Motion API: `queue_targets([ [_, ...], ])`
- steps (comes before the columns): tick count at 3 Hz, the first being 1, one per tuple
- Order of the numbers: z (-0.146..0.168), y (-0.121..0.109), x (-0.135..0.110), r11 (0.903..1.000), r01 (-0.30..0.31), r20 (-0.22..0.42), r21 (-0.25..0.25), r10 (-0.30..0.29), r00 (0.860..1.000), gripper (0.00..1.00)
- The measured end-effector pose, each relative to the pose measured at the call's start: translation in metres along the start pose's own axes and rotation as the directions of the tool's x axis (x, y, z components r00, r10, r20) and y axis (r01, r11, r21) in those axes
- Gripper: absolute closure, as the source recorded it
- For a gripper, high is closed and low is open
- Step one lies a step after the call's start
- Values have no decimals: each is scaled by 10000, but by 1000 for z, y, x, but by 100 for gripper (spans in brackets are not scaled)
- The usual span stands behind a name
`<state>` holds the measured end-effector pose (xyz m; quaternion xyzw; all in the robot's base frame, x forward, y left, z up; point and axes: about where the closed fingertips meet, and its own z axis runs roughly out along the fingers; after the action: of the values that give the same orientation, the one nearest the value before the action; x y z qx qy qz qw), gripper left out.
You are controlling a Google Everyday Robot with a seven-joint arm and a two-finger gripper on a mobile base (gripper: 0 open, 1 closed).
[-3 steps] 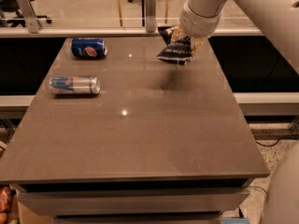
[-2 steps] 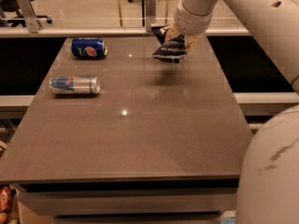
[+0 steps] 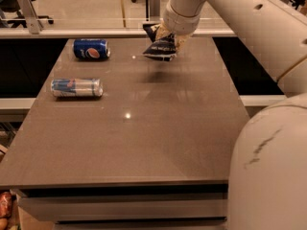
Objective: Move blue chip bag near pepsi can
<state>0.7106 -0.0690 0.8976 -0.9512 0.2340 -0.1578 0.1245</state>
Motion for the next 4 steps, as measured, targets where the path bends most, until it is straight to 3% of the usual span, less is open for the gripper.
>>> queue_targets([
  [1,8,-20,-1,9992,-237,-267,329,246,9993,100],
  [4,19,-40,-2,9966,-224,-458,791,261,9986,100],
])
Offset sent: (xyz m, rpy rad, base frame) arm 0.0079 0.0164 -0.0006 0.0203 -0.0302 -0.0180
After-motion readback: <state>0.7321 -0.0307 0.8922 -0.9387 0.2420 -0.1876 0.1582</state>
